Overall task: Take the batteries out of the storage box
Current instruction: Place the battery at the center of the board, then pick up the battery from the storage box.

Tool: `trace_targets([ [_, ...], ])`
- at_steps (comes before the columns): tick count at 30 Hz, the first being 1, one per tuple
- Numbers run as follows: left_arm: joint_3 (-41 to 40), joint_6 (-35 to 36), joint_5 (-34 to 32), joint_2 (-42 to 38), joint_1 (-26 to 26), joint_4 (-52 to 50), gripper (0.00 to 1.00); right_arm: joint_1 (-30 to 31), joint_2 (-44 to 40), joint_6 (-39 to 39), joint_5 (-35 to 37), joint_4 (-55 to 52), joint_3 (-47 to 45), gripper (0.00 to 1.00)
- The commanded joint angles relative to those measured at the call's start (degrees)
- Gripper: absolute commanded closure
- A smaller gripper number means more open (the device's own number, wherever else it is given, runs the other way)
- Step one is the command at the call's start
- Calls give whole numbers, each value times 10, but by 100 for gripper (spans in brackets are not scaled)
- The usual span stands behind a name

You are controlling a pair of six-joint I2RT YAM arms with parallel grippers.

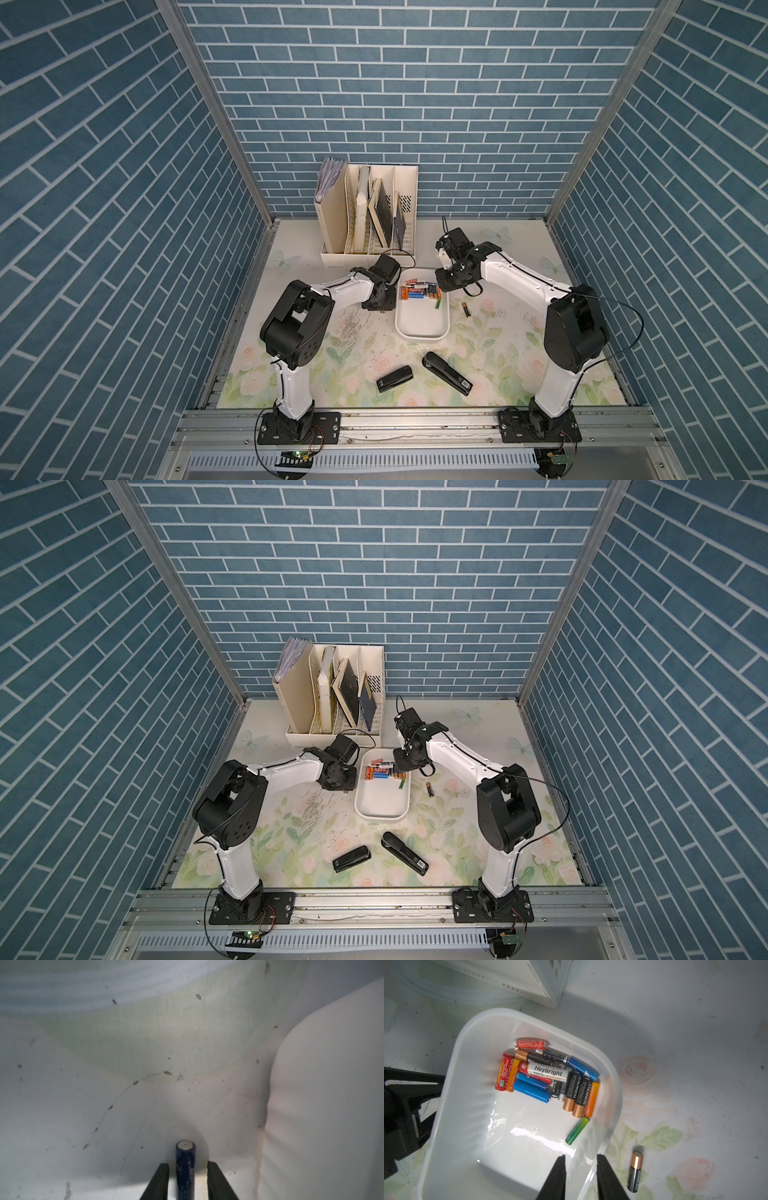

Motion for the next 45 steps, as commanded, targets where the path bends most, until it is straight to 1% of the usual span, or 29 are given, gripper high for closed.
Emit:
trace_targets([
  [1,26,-2,-9,-22,5,-24,63,10,18,-18,1,-15,26,71],
  [7,40,0,-6,-39,16,-38,61,26,49,-45,3,-16,56,70],
  [14,23,6,15,-74,52,-40,60,43,106,-106,0,-16,99,67],
  [21,10,13,16,-92,68,-48,58,46,158,-154,7,-20,146,56],
  [23,6,12,17,-93,71,-48,58,46,171,-164,6,-20,159,50],
  [26,2,14,18,-96,74,-49,58,47,189,-175,9,-21,177,47],
  [39,-8,15,19,-100,81,-51,58,48,249,-203,0,-38,221,46],
  [42,-8,15,19,-101,83,-51,58,48,254,-203,1,-40,221,48],
  [45,-9,15,20,-101,82,-50,58,47,255,-203,3,-42,220,53],
])
